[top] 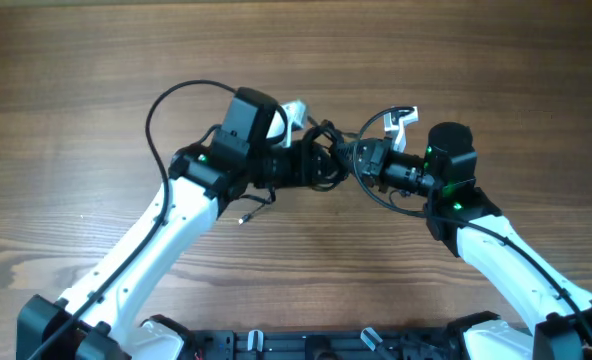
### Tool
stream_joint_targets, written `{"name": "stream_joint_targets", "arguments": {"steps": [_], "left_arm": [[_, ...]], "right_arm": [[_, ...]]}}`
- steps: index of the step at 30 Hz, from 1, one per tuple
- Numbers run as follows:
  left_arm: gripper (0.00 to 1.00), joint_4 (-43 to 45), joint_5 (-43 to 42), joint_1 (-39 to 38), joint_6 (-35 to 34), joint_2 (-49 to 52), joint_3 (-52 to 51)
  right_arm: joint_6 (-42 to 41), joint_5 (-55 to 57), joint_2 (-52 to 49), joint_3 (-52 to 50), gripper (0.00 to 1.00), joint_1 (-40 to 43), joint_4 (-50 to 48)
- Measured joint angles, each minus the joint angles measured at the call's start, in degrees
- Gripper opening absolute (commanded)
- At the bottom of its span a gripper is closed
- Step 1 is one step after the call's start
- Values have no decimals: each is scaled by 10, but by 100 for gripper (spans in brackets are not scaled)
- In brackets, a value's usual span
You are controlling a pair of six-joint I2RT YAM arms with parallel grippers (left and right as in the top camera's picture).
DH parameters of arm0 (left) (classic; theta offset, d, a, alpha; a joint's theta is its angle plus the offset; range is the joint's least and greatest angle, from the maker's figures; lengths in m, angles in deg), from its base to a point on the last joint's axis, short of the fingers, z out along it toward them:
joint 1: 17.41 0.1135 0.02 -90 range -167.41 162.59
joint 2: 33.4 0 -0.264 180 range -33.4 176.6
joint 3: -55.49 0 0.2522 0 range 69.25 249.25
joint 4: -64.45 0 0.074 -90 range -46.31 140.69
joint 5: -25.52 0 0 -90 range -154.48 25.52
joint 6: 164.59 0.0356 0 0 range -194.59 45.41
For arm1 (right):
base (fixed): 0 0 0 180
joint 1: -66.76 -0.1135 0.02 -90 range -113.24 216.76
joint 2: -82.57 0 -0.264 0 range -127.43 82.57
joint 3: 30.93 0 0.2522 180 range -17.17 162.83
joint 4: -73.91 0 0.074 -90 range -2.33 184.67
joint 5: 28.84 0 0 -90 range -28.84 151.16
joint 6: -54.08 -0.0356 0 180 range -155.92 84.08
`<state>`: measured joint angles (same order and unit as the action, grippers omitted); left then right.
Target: Untangle cables
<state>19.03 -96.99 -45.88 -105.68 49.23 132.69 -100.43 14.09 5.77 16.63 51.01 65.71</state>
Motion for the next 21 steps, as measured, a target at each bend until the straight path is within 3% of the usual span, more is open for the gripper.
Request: {"name": "stream_joint_targets", "arguments": {"steps": [4,5,6,7,9,13,16,18,20,21], "left_arm": [[4,-12,-8,52,-31,3,0],[4,-18,-14,56,-33,3,0],[4,-23,-19,61,-34,3,0],[4,-30,-18,73,-33,3,0],[4,-30,-16,115,-6,3,0],[4,-49,-28,156,85,-11,0],[4,-57,-35,177,206,-77,0],[4,-57,-39,177,260,-100,0],[4,-61,-41,177,311,-103,0],[4,-66,-41,177,326,-102,0]], "right_arm": [[45,-10,0,2,14,-6,14],[57,-14,0,2,29,-6,19],[68,-17,0,2,63,-7,23],[88,-20,0,3,88,-5,31],[114,-20,0,3,100,0,33],[169,-61,0,2,100,16,-1],[191,-88,0,2,94,5,-17],[196,-82,0,2,87,-10,-28],[200,-43,0,2,64,-50,-57],[200,-20,0,1,64,-72,-77]]}}
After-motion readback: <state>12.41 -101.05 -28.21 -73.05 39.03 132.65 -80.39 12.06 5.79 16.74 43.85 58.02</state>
